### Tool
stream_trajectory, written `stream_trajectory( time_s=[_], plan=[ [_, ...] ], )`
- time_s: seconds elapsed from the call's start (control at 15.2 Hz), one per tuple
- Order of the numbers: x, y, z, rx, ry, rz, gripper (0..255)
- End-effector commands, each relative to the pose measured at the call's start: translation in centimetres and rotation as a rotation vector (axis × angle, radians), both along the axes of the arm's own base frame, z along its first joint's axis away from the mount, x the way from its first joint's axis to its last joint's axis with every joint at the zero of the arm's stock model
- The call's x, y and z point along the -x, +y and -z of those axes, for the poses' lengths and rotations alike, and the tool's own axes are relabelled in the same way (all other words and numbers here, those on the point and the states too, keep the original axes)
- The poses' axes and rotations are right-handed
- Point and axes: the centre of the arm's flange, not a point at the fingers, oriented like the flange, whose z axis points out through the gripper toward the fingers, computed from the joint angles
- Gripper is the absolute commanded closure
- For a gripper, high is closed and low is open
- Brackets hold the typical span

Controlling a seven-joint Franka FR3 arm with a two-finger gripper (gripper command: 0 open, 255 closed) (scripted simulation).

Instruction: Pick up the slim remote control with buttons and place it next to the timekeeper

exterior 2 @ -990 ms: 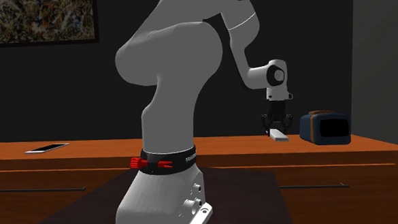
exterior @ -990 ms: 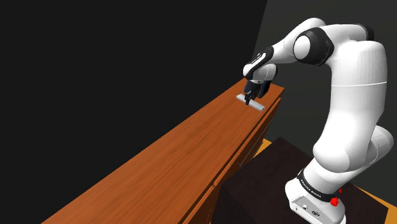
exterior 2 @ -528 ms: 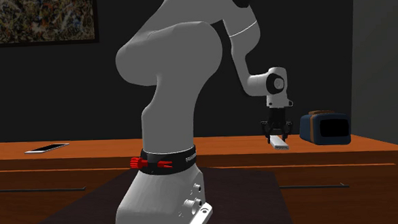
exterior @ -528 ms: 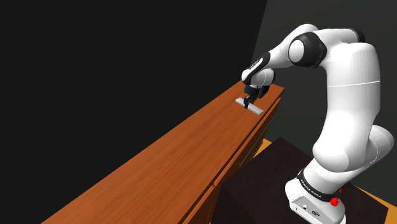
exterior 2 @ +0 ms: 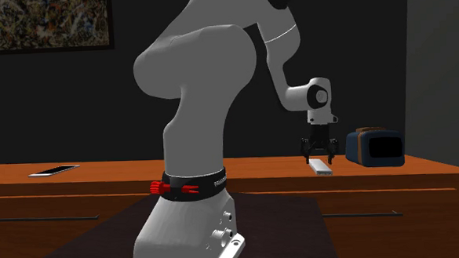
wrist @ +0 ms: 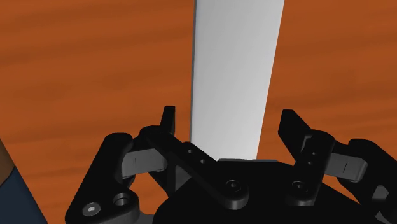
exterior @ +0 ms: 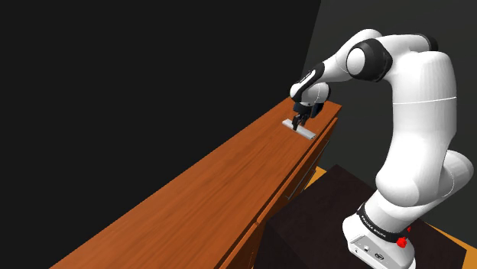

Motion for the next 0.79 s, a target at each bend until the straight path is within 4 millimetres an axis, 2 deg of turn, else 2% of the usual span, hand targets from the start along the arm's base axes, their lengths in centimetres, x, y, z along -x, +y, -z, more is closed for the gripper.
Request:
stream_trajectory(
  time_s=[0.0, 0.2, 0.46, 0.73],
  plan=[
    [0.0, 0.0, 0.0, 0.0, 0.0, 0.0, 0],
    [0.0, 0.0, 0.0, 0.0, 0.0, 0.0, 0],
    [0.0, -0.1, -5.0, 0.0, 0.0, 0.0, 0],
    [0.0, -0.1, -5.0, 0.0, 0.0, 0.0, 0]
  ],
)
